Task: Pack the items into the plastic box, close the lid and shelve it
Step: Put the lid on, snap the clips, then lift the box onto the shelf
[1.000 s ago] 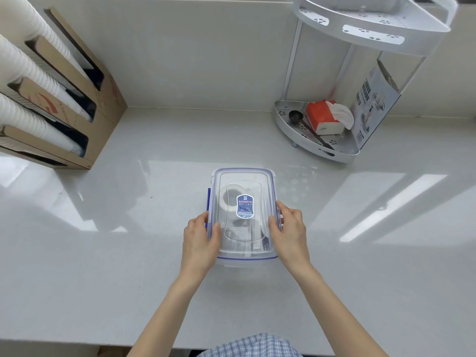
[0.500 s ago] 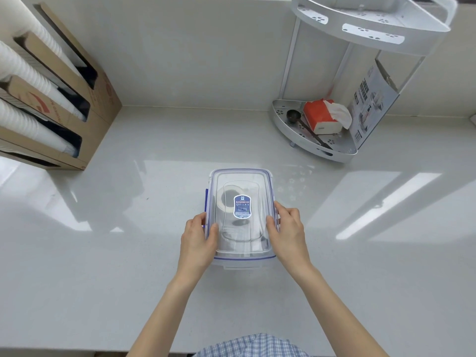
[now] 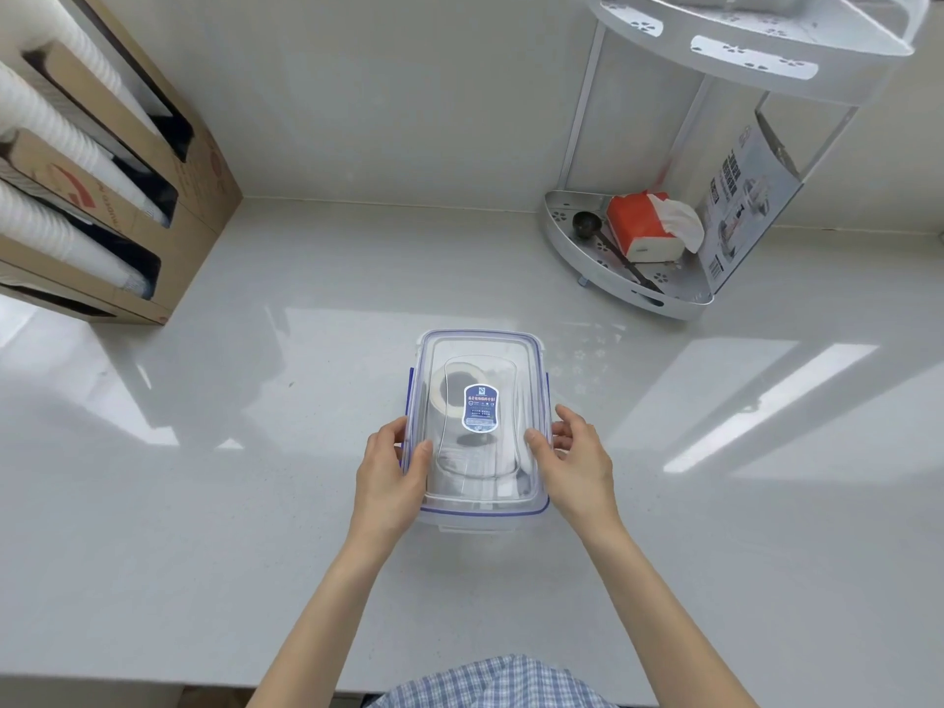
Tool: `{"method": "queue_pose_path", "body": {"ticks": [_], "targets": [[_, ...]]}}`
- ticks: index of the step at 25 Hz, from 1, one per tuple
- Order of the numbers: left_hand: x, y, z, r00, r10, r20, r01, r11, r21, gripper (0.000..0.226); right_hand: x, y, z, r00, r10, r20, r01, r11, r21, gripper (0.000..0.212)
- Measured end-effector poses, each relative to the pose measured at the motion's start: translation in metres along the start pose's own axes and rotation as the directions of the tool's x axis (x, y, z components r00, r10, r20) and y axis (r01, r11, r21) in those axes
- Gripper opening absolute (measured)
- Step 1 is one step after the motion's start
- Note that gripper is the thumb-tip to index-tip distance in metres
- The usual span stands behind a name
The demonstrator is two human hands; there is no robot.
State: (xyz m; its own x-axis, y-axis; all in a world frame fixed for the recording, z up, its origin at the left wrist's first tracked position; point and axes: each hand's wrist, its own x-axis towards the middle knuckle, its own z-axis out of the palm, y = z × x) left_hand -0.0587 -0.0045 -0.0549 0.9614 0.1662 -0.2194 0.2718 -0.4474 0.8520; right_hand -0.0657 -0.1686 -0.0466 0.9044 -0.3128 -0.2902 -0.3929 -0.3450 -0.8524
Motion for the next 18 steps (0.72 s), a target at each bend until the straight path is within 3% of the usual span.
{"method": "queue_pose_path", "body": {"ticks": [2,6,9,13,18], "targets": [[0.001,0.0,0.001,1.0,-0.004,-0.002,0.004,1.0,-0.005,0.037,0.002,0.003,-0.001,0.999,0.042,0.022,-0.042,0.999,0.006,0.054],[0.0,-0.001,0.002,1.0,-0.018,-0.016,0.017,0.999,-0.037,0.038,0.01,0.011,-0.01,0.939,0.274,0.206,-0.292,0.954,0.065,0.081],[0.0,-0.001,0.001,1.0,-0.027,-0.011,0.027,0.999,-0.047,0.036,0.013,0.018,-0.01,0.92,0.304,0.249,-0.341,0.932,0.122,0.093],[0.001,-0.001,0.002,0.999,-0.035,-0.01,0.035,0.998,-0.056,0.035,0.011,0.013,-0.007,0.975,0.206,0.079,-0.219,0.954,0.206,0.036],[0.002,-0.002,0.002,0.999,-0.032,-0.015,0.031,0.998,-0.049,0.036,0.004,0.007,-0.001,0.999,0.008,-0.043,-0.006,0.999,0.044,0.023]]}}
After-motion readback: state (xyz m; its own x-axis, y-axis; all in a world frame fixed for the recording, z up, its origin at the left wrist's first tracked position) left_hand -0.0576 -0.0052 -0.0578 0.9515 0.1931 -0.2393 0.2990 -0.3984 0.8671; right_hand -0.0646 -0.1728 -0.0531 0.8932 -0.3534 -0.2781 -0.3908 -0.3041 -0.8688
